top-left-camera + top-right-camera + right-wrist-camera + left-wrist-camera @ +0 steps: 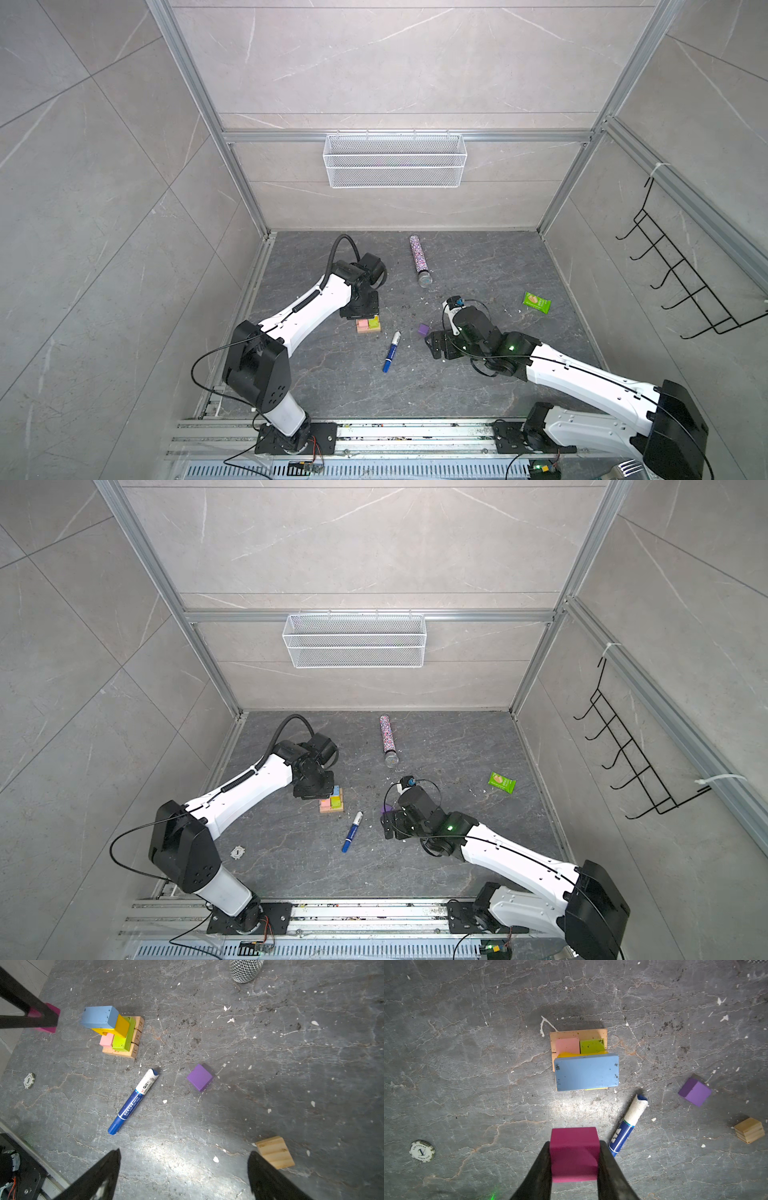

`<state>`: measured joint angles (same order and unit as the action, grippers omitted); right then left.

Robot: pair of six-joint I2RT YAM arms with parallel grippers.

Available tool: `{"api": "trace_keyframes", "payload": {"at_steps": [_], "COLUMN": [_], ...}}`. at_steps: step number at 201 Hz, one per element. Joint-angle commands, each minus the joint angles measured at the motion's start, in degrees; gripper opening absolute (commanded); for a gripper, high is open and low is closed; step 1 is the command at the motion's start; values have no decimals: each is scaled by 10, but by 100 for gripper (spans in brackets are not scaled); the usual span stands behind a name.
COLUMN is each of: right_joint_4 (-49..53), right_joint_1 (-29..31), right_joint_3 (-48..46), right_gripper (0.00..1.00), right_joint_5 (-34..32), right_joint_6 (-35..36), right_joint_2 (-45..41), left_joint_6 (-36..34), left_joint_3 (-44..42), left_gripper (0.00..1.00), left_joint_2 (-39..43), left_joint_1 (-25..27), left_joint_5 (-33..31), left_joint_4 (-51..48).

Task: Build the wood block tower
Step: 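Carry the magenta cube with the left gripper over the light blue block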

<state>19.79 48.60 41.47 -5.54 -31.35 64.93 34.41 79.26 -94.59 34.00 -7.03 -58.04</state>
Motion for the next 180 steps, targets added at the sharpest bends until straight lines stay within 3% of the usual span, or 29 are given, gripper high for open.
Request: {"api": "trace_keyframes", "payload": {"at_steps": [1,75,180], "right_joint_4": [0,2,0], "right_joint_1": [6,9,11], "right_joint_3": [14,9,12], "right_gripper": [95,95,95], "right_joint_5": [-3,-7,-8], "right_joint_6": [-7,-10,-12], "right_joint_2": [-7,-2,12], "left_joint_6": [-22,-10,22], "left_joint_3": [32,61,29], "left_gripper": [6,5,7], "left_joint_2": [-20,-71,-64], "left_joint_1": [-6,-17,-32], "left_joint_5": [10,19,23], "left_joint_4": [9,34,61]}}
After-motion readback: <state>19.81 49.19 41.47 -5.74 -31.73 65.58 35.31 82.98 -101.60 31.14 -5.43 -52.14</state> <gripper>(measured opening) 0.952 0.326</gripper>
